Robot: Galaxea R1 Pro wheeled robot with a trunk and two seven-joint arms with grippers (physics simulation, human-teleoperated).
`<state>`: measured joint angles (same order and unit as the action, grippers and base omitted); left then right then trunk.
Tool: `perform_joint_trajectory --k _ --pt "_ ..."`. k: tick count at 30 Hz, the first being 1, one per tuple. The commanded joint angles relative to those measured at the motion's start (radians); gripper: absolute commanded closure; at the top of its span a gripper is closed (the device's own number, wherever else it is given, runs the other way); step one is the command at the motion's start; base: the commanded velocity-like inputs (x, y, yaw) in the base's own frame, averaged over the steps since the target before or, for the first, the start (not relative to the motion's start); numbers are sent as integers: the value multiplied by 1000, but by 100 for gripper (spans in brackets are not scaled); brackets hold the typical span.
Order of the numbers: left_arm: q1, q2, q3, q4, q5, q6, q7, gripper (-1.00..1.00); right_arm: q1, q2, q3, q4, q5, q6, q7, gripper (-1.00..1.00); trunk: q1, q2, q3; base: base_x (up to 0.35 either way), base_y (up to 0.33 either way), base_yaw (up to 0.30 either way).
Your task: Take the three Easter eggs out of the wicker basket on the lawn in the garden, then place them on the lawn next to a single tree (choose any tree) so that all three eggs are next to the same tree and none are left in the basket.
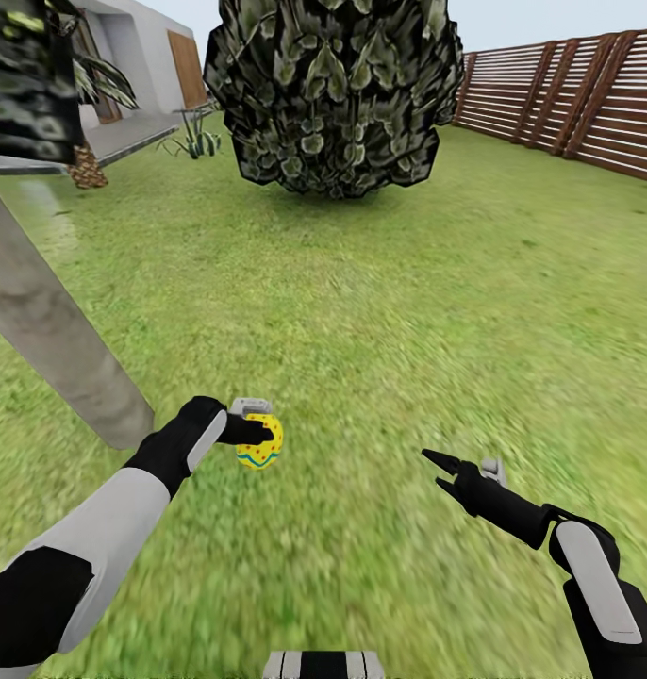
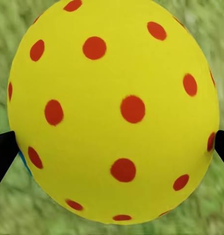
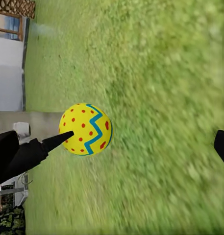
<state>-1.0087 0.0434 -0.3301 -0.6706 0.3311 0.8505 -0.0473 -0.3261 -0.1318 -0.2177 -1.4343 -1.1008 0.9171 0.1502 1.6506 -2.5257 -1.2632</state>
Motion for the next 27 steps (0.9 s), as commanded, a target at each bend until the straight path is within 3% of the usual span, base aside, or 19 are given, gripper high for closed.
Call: perform_joint_trajectory --k 1,27 --pt "-1 1 -5 -1 -4 -17 -5 100 -1 0 -2 0 9 5 9 -100 0 -1 -5 0 0 0" --pt "-1 1 -7 -1 -7 -98 -5 100 -1 0 0 0 9 5 9 -100 12 -7 -105 0 0 0"
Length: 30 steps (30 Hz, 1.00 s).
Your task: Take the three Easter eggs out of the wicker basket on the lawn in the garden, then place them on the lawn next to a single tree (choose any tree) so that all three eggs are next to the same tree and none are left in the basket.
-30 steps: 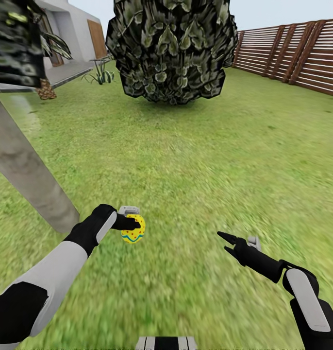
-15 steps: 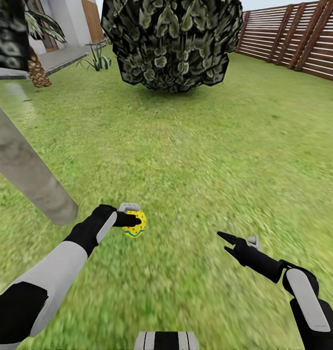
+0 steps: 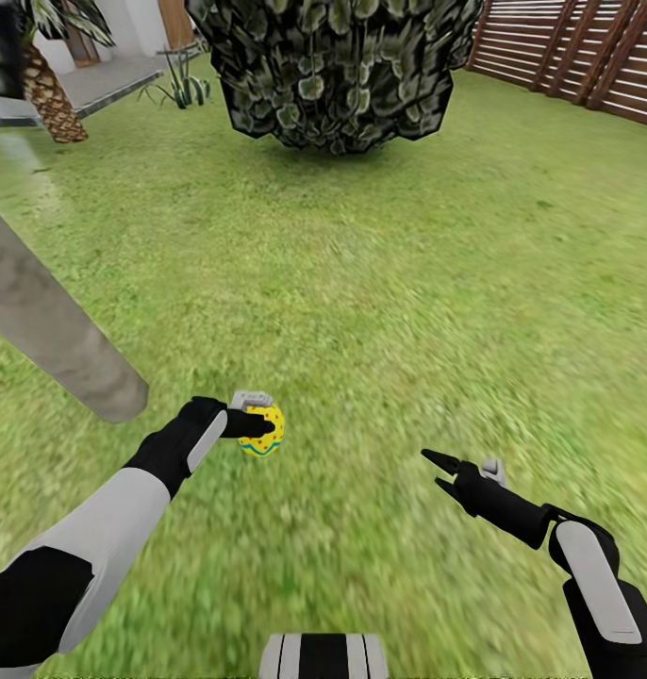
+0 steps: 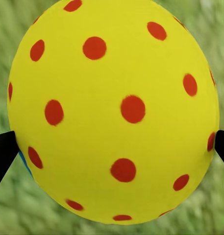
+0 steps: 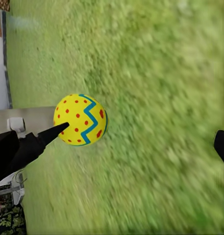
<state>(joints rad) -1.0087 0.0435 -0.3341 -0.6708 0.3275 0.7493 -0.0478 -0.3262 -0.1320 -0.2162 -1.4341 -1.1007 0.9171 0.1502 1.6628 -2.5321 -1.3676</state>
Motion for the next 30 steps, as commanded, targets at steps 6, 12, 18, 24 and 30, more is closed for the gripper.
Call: perform_joint_trajectory --k 6,12,18,24,30 --pt "-1 1 -3 -1 -4 -12 -4 100 -1 1 -2 0 9 5 9 -100 2 -2 -24 0 0 0" --pt "-1 1 -3 -1 -4 -14 -4 100 -1 1 0 1 9 5 9 -100 5 -3 -47 0 0 0" --pt "-1 1 -3 -1 -4 -16 -4 100 -1 1 0 1 9 5 8 -100 8 -5 -70 0 0 0" --pt "-1 1 -3 -1 -4 -16 -4 100 -1 1 1 1 9 5 8 -100 11 -6 -94 0 0 0" --pt "-1 1 -3 -1 -4 -16 -4 100 -1 2 1 1 9 5 8 -100 13 -7 -117 0 0 0"
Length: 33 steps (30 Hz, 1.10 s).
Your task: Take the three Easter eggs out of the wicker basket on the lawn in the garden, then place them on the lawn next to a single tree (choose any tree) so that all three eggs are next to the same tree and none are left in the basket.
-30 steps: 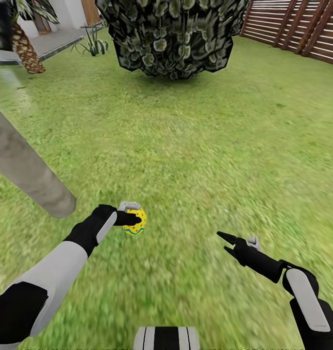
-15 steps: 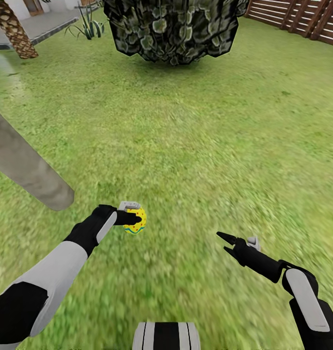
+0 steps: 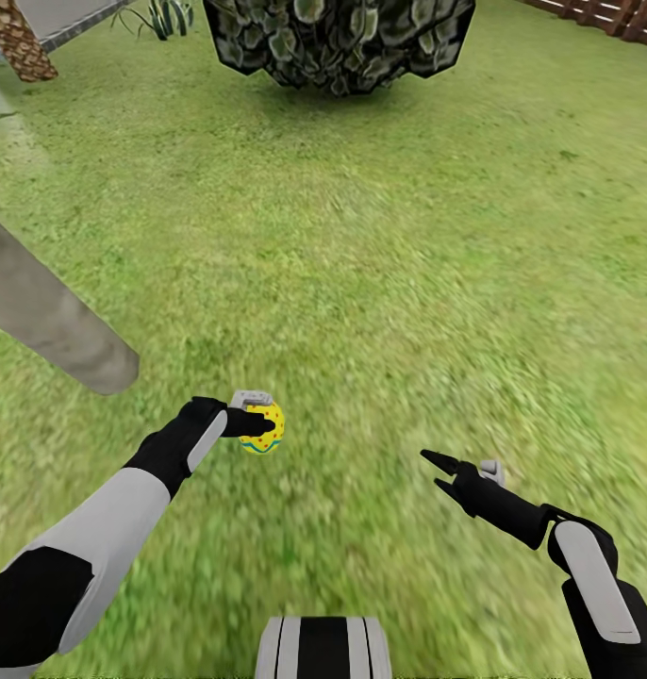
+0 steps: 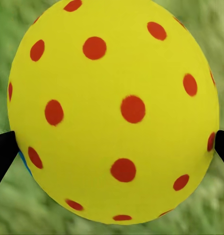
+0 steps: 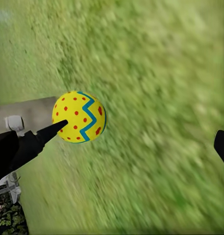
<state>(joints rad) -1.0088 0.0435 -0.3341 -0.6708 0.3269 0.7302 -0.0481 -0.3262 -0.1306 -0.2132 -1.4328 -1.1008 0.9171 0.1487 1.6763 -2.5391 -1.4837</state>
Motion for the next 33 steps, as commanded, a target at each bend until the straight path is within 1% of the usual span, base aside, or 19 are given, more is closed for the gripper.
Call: perform_joint_trajectory --k 1,16,22,33 --pt "-1 1 -3 -1 -3 3 -4 100 -1 0 -2 0 9 5 9 -100 0 -1 -5 0 0 0" --pt "-1 1 -3 -1 -3 -3 -4 100 -1 0 0 2 9 5 8 -100 7 -4 -63 0 0 0" --pt "-1 1 -3 -1 -3 -4 -4 100 -1 0 0 3 9 5 8 -100 7 -4 -63 0 0 0" --pt "-1 1 -3 -1 -5 -5 -4 100 -1 0 1 3 9 5 8 -100 12 -7 -105 0 0 0"
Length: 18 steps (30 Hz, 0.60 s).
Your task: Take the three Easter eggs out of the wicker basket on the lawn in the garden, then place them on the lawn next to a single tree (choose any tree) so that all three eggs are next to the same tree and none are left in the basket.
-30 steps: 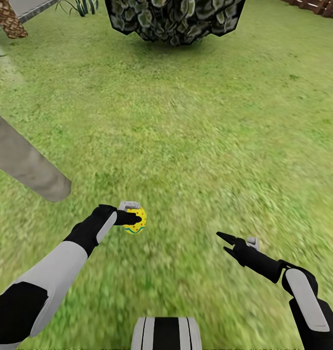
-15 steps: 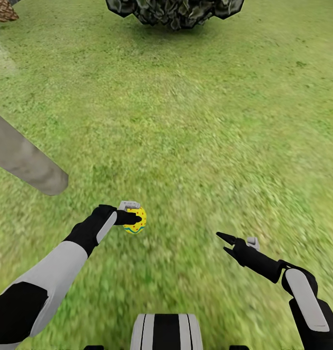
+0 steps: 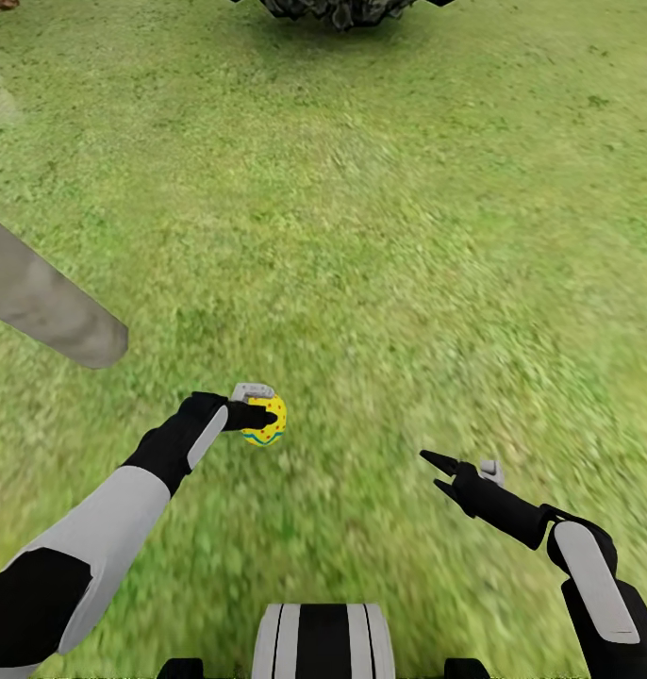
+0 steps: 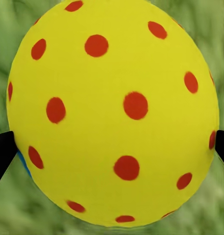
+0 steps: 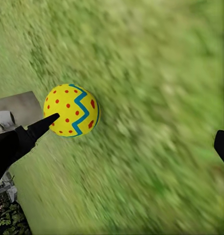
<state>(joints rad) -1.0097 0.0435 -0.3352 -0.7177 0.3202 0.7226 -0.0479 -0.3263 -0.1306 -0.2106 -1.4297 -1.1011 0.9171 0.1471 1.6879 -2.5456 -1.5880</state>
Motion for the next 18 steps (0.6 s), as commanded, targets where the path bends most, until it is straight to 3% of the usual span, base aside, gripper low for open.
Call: perform_joint_trajectory --k 1,18 --pt "0 1 -2 46 2 3 -4 100 0 0 -1 0 9 5 9 -100 1 0 -5 0 0 0" --pt "0 1 -2 46 2 3 -4 100 0 0 -1 2 9 5 9 -100 1 -1 -9 0 0 0"
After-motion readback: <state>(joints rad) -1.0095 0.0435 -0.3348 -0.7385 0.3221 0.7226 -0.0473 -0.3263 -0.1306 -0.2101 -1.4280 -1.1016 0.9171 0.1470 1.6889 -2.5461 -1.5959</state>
